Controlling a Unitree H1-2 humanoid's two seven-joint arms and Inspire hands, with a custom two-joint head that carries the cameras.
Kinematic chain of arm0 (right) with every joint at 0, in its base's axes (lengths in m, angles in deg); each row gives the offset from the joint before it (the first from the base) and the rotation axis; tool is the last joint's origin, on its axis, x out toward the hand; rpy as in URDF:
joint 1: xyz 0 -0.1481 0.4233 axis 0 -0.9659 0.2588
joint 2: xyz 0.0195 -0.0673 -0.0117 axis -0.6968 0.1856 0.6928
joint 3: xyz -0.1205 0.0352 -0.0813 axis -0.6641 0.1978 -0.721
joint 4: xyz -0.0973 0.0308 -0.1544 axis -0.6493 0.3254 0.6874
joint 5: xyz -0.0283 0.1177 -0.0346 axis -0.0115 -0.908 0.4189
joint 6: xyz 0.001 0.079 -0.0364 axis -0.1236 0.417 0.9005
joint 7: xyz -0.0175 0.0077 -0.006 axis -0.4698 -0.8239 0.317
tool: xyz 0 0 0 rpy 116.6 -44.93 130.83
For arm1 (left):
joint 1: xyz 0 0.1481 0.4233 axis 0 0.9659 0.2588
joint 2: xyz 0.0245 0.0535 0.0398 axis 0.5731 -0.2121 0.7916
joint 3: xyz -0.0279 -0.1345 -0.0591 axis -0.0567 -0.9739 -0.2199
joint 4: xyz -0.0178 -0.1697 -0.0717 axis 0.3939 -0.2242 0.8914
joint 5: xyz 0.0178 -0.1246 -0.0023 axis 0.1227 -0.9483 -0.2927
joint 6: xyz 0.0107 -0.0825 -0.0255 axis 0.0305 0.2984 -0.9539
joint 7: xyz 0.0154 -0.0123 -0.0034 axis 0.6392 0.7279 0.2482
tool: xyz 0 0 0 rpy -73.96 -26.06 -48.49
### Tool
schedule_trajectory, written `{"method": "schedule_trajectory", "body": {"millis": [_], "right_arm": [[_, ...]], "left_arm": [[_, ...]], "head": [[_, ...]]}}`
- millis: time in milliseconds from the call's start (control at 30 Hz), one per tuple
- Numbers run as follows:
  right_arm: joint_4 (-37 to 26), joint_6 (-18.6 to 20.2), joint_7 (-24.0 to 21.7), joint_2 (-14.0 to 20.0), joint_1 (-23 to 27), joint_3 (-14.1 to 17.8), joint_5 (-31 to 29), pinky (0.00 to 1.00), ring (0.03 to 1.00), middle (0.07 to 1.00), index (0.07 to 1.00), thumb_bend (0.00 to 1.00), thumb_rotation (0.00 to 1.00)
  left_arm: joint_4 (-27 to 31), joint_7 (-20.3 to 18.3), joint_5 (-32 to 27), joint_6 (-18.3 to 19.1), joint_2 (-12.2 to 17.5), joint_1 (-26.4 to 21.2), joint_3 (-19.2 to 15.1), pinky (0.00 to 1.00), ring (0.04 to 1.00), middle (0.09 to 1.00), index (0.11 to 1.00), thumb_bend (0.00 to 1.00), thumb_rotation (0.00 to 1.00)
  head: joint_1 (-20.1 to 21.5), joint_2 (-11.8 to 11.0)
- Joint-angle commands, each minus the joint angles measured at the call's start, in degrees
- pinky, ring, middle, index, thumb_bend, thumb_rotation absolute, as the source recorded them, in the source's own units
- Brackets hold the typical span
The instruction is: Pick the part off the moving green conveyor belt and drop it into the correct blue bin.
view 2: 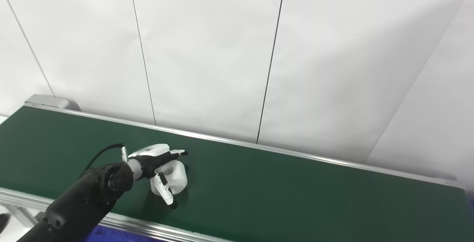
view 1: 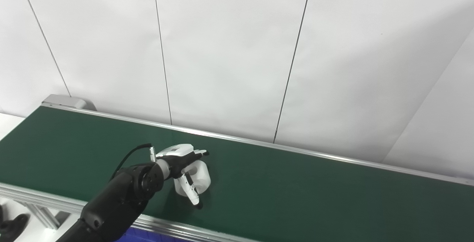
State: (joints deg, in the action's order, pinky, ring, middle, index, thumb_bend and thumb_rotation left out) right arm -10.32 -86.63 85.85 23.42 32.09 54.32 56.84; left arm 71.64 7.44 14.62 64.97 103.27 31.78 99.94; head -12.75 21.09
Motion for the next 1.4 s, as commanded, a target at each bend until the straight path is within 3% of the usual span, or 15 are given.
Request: {"method": "schedule_trajectory", "body": {"millis": [0,33,67,100,200,333,600,767,800,900,933,967,1000,1200,1367], "right_arm": [[-1.7,-2.7,1.8,0.7,0.6,-0.2,0.0,0.80,0.908,0.944,1.000,0.93,0.67],[-1.8,-2.7,1.9,0.8,0.6,-0.4,-0.1,0.80,0.907,0.944,1.000,0.93,0.67],[-1.9,-2.7,1.7,0.8,0.5,-0.3,-0.3,0.79,0.908,0.945,1.000,0.93,0.67],[-2.0,-2.7,1.6,0.9,0.5,-0.3,-0.3,0.79,0.910,0.949,1.000,0.93,0.67],[-2.5,-2.7,1.0,0.9,0.2,-0.2,-0.9,0.81,0.919,0.953,1.000,0.93,0.66],[-3.1,-2.7,1.1,0.9,0.0,-0.2,-0.6,0.80,0.909,0.950,1.000,0.92,0.65],[-4.4,-2.7,1.1,0.5,-0.9,0.5,0.6,0.80,0.911,0.948,1.000,0.93,0.68],[-7.0,-2.7,0.1,0.2,-2.0,1.3,1.2,0.78,0.895,0.947,1.000,0.93,0.67],[-8.0,-2.6,-0.5,0.1,-2.4,1.7,1.0,0.77,0.894,0.949,1.000,0.92,0.67],[-10.7,-2.3,-2.2,-0.3,-3.6,3.1,1.3,0.78,0.899,0.960,1.000,0.93,0.67],[-11.9,-1.9,-2.9,-0.4,-4.2,3.6,1.4,0.78,0.900,0.960,1.000,0.93,0.67],[-12.8,-1.6,-3.4,-0.6,-4.6,4.0,1.6,0.81,0.910,0.965,1.000,0.92,0.68],[-13.8,-1.6,-3.9,-0.8,-5.0,4.4,1.7,0.83,0.916,0.968,1.000,0.92,0.68],[-18.4,0.0,-7.3,-2.0,-7.1,6.7,0.9,0.93,0.940,0.947,1.000,0.89,0.69],[-20.8,1.4,-9.6,-3.1,-7.6,8.4,2.2,0.90,0.930,0.943,1.000,0.90,0.69]], "left_arm": [[-1.5,6.3,-0.2,-2.8,-1.0,1.1,-1.4,0.64,0.744,0.856,0.795,0.76,0.01],[-2.4,9.0,-0.5,-4.0,-1.8,1.5,-2.1,0.49,0.579,0.639,0.665,0.64,0.00],[-3.4,12.3,-1.1,-6.1,-2.6,2.0,-2.9,0.39,0.472,0.511,0.586,0.56,0.00],[-4.2,14.5,-1.6,-7.7,-3.1,2.3,-3.4,0.34,0.411,0.468,0.555,0.52,0.00],[-5.1,19.5,-2.6,-11.5,-4.0,3.0,-4.6,0.37,0.397,0.478,0.539,0.50,0.00],[-3.5,21.8,-3.5,-13.7,-4.1,3.9,-5.6,0.46,0.434,0.515,0.504,0.50,0.00],[3.4,23.7,-7.7,-19.8,-3.6,8.8,-9.0,0.34,0.371,0.459,0.545,0.49,0.00],[13.9,20.2,-16.5,-23.1,-2.8,15.2,-11.9,0.40,0.406,0.493,0.540,0.50,0.00],[16.3,19.0,-18.4,-23.0,-2.3,16.4,-12.2,0.39,0.405,0.494,0.543,0.49,0.00],[20.2,16.8,-23.0,-26.9,-1.0,19.6,-12.4,0.40,0.406,0.494,0.545,0.49,0.00],[20.1,16.8,-23.5,-29.6,-0.9,21.1,-11.9,0.40,0.406,0.494,0.545,0.49,0.00],[19.9,16.9,-23.8,-31.4,-0.9,22.1,-11.6,0.41,0.412,0.500,0.535,0.50,0.00],[19.0,17.1,-24.1,-33.9,-1.1,23.6,-11.0,0.41,0.415,0.503,0.529,0.50,0.00],[12.7,18.7,-24.0,-44.0,-3.0,29.6,-9.3,0.48,0.448,0.503,0.509,0.50,0.00],[7.0,18.8,-23.0,-47.8,-4.9,31.8,-7.5,0.49,0.449,0.507,0.505,0.50,0.00]], "head": [[0.1,0.2],[0.1,0.2],[0.1,0.3],[0.1,0.3],[0.1,0.8],[0.3,1.5],[1.3,3.5],[4.3,9.4],[5.0,12.7],[6.0,14.5],[7.6,17.2],[7.6,17.2],[9.9,19.6],[14.8,23.7],[17.8,26.3]]}}
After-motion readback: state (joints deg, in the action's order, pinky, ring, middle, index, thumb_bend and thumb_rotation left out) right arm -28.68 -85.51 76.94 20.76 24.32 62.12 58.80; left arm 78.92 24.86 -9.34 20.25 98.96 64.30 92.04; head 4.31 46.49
